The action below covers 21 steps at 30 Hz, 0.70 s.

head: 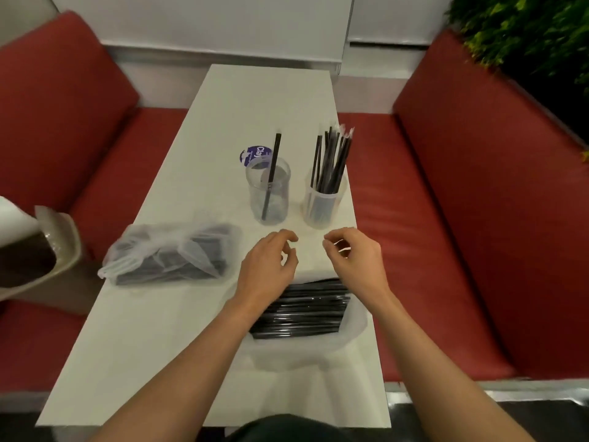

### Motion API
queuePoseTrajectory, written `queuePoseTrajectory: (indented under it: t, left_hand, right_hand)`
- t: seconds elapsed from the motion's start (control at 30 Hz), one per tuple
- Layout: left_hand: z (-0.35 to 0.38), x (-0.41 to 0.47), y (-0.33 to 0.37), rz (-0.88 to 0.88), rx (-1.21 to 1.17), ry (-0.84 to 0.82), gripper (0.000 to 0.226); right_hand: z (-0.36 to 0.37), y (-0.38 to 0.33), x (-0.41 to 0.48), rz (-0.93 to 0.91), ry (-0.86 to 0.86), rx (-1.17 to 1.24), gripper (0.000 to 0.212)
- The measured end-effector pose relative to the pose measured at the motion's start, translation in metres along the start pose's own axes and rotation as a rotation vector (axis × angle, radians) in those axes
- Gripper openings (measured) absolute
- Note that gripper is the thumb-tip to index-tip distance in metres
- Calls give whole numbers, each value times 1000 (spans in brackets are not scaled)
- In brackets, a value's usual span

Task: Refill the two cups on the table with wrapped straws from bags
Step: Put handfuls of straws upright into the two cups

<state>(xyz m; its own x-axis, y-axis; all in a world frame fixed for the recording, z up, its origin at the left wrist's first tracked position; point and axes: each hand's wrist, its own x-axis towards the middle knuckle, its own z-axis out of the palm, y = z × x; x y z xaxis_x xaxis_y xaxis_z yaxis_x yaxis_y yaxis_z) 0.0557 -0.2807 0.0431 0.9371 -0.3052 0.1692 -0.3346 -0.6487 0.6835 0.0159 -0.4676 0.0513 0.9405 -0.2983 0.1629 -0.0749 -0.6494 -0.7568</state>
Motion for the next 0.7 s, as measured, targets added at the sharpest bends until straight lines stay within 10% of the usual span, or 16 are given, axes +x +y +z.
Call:
queuePoseTrajectory:
  t: [0.2, 0.47, 0.7]
  left_hand:
    - [-6, -86, -54, -156, 164, -86, 27]
    - [-9, -116, -93, -147, 293, -377, 93]
    - [-14, -114, -102, -133, 196, -308, 100]
  right_hand:
    - [50, 11, -69, 11, -275, -106, 10]
    - [82, 17, -89, -85, -613, -544, 59]
    - [85, 12, -78, -214, -651, -718, 46]
